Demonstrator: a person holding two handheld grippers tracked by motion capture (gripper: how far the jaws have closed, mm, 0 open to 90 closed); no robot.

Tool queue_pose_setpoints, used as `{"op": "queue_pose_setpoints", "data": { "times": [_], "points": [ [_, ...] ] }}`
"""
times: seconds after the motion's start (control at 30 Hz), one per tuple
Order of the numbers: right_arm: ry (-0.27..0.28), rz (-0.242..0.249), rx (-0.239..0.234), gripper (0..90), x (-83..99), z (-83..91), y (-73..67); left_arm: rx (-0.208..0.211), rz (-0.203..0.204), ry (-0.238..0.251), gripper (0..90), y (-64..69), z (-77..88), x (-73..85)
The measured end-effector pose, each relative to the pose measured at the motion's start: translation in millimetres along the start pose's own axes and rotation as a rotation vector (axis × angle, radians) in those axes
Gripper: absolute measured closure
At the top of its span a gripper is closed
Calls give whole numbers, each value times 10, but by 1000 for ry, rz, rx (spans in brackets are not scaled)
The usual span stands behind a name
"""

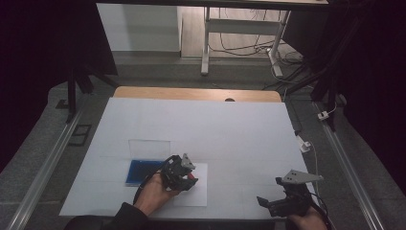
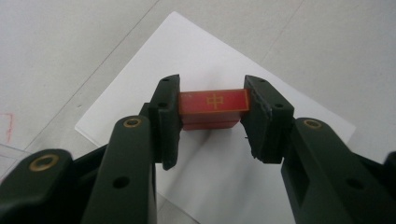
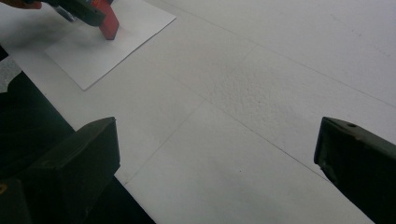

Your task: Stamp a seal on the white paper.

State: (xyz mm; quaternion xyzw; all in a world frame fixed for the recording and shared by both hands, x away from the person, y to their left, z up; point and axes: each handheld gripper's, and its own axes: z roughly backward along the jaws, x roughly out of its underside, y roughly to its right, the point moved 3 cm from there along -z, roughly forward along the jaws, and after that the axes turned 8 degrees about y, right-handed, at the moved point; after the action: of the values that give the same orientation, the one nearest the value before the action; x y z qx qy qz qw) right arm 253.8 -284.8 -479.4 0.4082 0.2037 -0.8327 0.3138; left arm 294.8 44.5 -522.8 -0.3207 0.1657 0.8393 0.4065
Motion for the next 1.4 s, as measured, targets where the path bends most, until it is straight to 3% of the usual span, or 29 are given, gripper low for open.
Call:
{"op": "queue_pose_setpoints", "data": {
  "times": [0.17,0.57,0.7,0.8,1.0,1.27,1.4],
  "points": [
    [2,-2,-2,4,0,-3,-1,-17,-12,0,589,23,-1,1],
    [1,3,-2,4,1,-1,-1,64,66,38,589,-94,-2,46],
    [2,2,-4,4,1,-3,-1,54,54,36,589,-79,-2,44],
    [1,2,-4,4,2,-5,-2,21,24,30,590,-32,-4,40],
    [-1,3,-7,4,2,-9,-4,-14,6,22,590,18,-4,31],
    [-1,3,-6,4,3,-7,-3,23,60,40,588,-42,1,51],
    [-1,3,-5,4,3,-6,-3,29,61,50,586,-48,2,60]
  ]
}}
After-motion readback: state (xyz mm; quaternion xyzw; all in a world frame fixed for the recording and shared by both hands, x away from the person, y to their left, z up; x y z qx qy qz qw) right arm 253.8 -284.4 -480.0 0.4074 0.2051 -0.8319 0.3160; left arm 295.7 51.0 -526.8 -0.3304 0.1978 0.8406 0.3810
